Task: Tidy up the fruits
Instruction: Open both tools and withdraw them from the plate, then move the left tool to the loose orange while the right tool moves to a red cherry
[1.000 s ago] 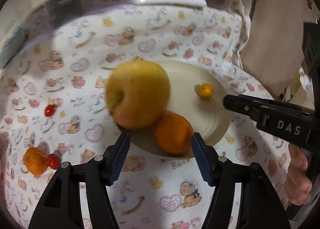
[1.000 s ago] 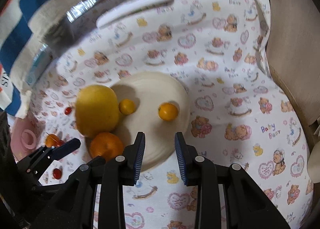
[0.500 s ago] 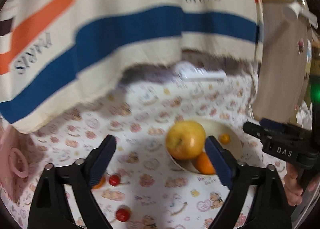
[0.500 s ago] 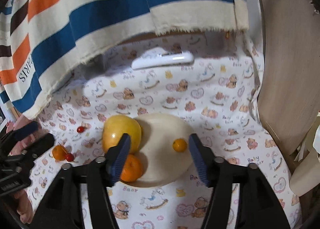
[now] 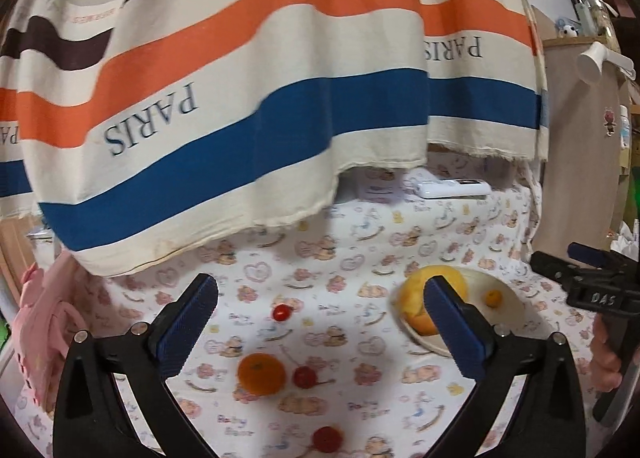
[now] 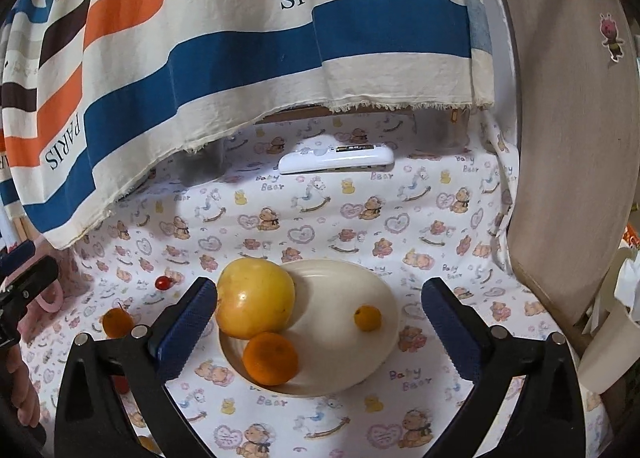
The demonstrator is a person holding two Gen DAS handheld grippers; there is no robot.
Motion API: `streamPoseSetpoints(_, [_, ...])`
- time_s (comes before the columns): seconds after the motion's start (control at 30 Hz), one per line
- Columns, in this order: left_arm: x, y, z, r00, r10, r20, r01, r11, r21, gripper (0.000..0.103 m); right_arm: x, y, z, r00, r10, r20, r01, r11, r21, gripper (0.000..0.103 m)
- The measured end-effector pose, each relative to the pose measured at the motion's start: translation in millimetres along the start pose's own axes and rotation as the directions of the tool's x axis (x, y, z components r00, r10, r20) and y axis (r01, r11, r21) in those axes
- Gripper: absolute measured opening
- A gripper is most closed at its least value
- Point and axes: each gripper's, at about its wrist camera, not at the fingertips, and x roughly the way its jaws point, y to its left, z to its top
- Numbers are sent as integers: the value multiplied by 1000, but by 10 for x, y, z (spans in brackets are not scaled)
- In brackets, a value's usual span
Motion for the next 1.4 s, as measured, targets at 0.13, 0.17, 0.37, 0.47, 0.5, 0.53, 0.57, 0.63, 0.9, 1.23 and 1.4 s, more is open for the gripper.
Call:
streamPoseSetpoints(0.13, [18,120,-81,1000,2,0,-2,999,-34,102,4,45,-31,1000,-13,23,13,1000,-15,103])
streamPoseSetpoints(0.17, [16,148,-97,1000,1,-9,-1,999,-43,102,11,53,-41,1000,-15,24,15,1000,-19,103])
streamPoseSetpoints(0.37, [50,358,-90,997,-18,-81,6,990,-140,102,110,76,-84,1000,-7,-14,7,1000,-23,103])
streamPoseSetpoints(0.47, [210,478,-131,985,-55,-164,22,981,-195,102,179,106,-124,999,-12,-39,10,999,-38,103])
streamPoseSetpoints(0.5, [266,508,-150,980,-64,-190,24,978,-207,102,190,116,-134,999,-11,-44,9,999,-41,103])
streamPoseSetpoints(0.53, [326,542,-175,973,-76,-216,27,975,-219,102,208,131,-148,999,-9,-51,6,999,-46,103])
streamPoseSetpoints(0.57, [387,580,-204,967,-82,-242,24,972,-233,102,223,143,-158,998,-8,-57,5,999,-51,103])
streamPoseSetpoints(0.63, [513,652,-259,953,-69,-294,-6,969,-249,102,238,168,-174,998,-10,-62,7,998,-62,103])
streamPoseSetpoints(0.9, [784,914,-471,900,-74,-429,-87,935,-344,91,276,280,-126,996,-40,-77,32,995,-95,103])
streamPoseSetpoints(1.23, [1120,898,-710,841,-74,-536,-116,943,-313,68,307,884,203,988,38,-147,-49,996,-76,103])
streamPoseSetpoints(1.4, [1169,921,-759,835,-110,-538,-95,936,-339,67,550,1265,278,957,118,-265,-122,992,-1,91])
